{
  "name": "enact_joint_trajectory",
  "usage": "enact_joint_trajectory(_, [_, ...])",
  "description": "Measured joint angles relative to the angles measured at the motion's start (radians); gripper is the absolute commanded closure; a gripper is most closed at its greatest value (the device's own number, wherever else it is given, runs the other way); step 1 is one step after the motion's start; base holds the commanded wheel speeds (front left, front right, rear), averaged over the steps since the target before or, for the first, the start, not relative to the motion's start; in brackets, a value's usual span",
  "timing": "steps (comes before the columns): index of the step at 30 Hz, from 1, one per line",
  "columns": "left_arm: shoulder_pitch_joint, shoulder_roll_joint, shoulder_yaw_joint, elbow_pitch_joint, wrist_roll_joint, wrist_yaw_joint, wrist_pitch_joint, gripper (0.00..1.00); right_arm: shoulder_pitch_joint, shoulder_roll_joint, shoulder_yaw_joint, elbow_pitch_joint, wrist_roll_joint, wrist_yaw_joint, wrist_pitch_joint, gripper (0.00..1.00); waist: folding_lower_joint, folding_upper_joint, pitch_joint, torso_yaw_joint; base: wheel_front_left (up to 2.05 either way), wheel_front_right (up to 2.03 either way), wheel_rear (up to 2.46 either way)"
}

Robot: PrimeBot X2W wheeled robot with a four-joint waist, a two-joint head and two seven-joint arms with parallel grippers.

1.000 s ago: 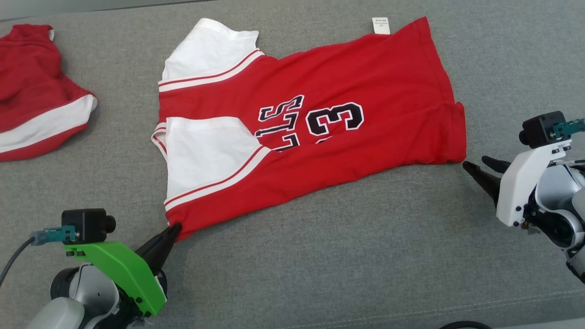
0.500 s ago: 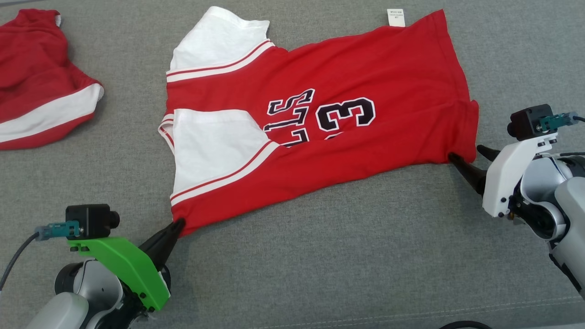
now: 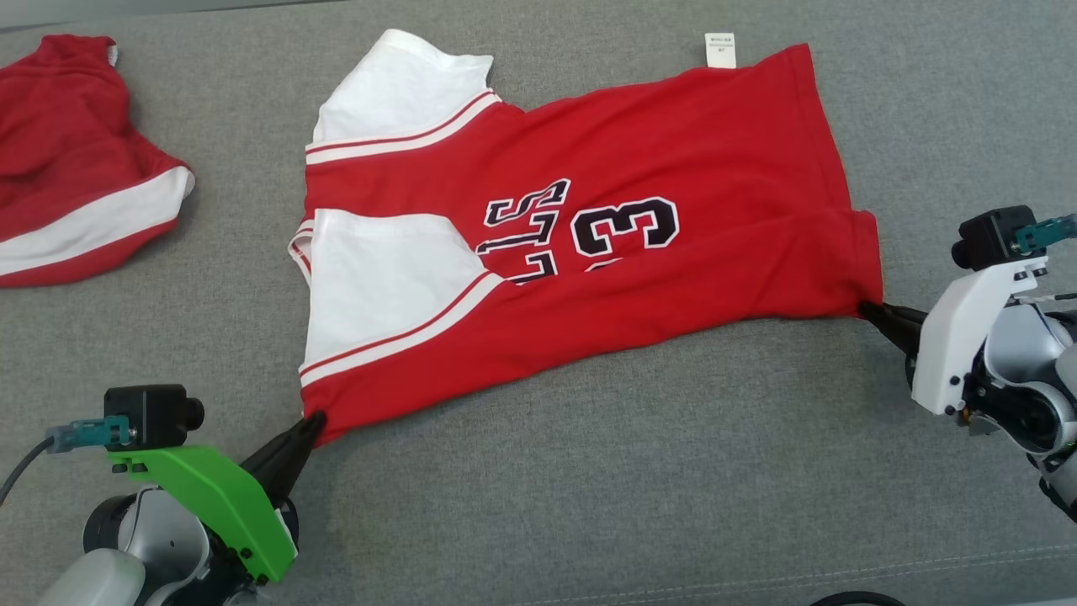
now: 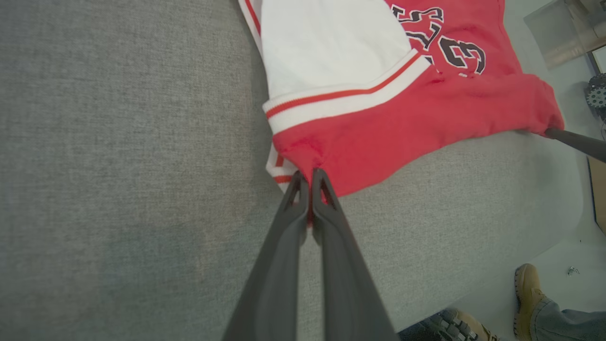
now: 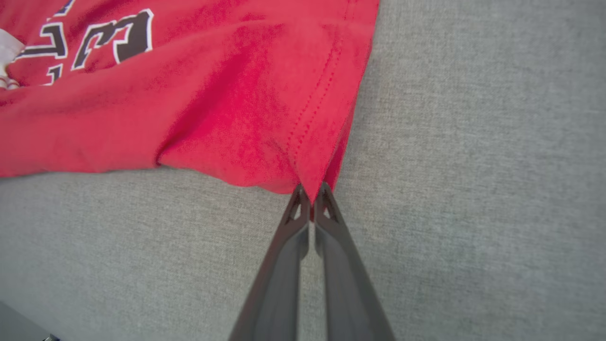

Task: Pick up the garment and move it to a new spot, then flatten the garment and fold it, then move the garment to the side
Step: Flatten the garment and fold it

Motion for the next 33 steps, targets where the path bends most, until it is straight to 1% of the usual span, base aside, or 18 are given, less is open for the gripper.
enact_joint_trajectory(7, [0.052, 0.033, 0.007, -0.038, -0.024, -0.009, 0.011, 1.00, 0.096, -0.126, -0.025, -0.125, 0.147, 0.000, 0.097, 1.00, 0.0000, 0.0000, -0.039, -0.006, 0.00, 0.00, 0.00])
enact_joint_trajectory(11, [0.096, 0.057, 0.007, -0.053, -0.043, -0.014, 0.017, 1.00, 0.205, -0.207, -0.044, -0.203, 0.226, 0.000, 0.185, 1.00, 0.0000, 0.0000, -0.060, -0.010, 0.00, 0.00, 0.00])
enact_joint_trajectory(12, [0.120, 0.063, 0.009, -0.062, -0.049, -0.015, 0.015, 1.00, 0.258, -0.240, -0.060, -0.238, 0.257, 0.000, 0.214, 1.00, 0.0000, 0.0000, -0.066, -0.015, 0.00, 0.00, 0.00])
enact_joint_trajectory(13, [0.133, 0.065, 0.010, -0.068, -0.052, -0.015, 0.009, 1.00, 0.280, -0.251, -0.071, -0.251, 0.265, 0.000, 0.215, 1.00, 0.0000, 0.0000, -0.067, -0.018, 0.00, 0.00, 0.00])
enact_joint_trajectory(17, [0.176, 0.071, 0.012, -0.089, -0.059, -0.014, -0.001, 1.00, 0.333, -0.259, -0.109, -0.272, 0.260, 0.001, 0.195, 1.00, 0.0000, 0.0000, -0.067, -0.031, 0.00, 0.00, 0.00])
enact_joint_trajectory(24, [0.190, 0.070, 0.004, -0.083, -0.058, -0.008, -0.006, 1.00, 0.373, -0.221, -0.129, -0.263, 0.200, 0.001, 0.169, 1.00, 0.0000, 0.0000, -0.072, -0.030, 0.00, 0.00, 0.00])
enact_joint_trajectory(25, [0.189, 0.067, 0.000, -0.078, -0.057, -0.007, -0.006, 1.00, 0.373, -0.214, -0.132, -0.261, 0.191, 0.001, 0.166, 0.95, 0.0000, 0.0000, -0.073, -0.029, 0.00, 0.00, 0.00])
enact_joint_trajectory(26, [0.189, 0.061, -0.003, -0.074, -0.055, -0.006, -0.009, 1.00, 0.374, -0.205, -0.132, -0.261, 0.184, 0.001, 0.164, 0.95, 0.0000, 0.0000, -0.075, -0.028, 0.00, 0.00, 0.00])
enact_joint_trajectory(27, [0.188, 0.054, -0.008, -0.070, -0.052, -0.004, -0.009, 1.00, 0.377, -0.196, -0.132, -0.262, 0.177, 0.001, 0.164, 0.83, 0.0000, 0.0000, -0.077, -0.028, 0.00, 0.00, 0.00])
enact_joint_trajectory(28, [0.188, 0.049, -0.014, -0.066, -0.051, -0.004, -0.009, 1.00, 0.380, -0.188, -0.132, -0.262, 0.170, 0.001, 0.164, 0.52, 0.0000, 0.0000, -0.080, -0.028, 0.00, 0.00, 0.00])
enact_joint_trajectory(29, [0.188, 0.044, -0.018, -0.062, -0.051, -0.004, -0.010, 0.84, 0.384, -0.181, -0.136, -0.263, 0.160, 0.001, 0.163, 0.04, 0.0000, 0.0000, -0.082, -0.027, 0.00, 0.00, 0.00])
enact_joint_trajectory(30, [0.188, 0.038, -0.019, -0.058, -0.050, -0.002, -0.015, 0.46, 0.386, -0.175, -0.138, -0.263, 0.152, 0.001, 0.162, 0.00, 0.0000, 0.0000, -0.085, -0.028, 0.00, 0.00, 0.00])
enact_joint_trajectory(31, [0.189, 0.032, -0.021, -0.056, -0.047, 0.000, -0.019, 0.00, 0.390, -0.170, -0.142, -0.264, 0.146, 0.000, 0.165, 0.00, 0.0000, 0.0000, -0.088, -0.028, 0.00, 0.00, 0.00])
enact_joint_trajectory(33, [0.195, 0.031, -0.026, -0.057, -0.041, 0.001, -0.026, 0.00, 0.397, -0.165, -0.148, -0.277, 0.139, 0.000, 0.172, 0.00, 0.0000, 0.0000, -0.095, -0.029, 0.00, 0.00, 0.00])
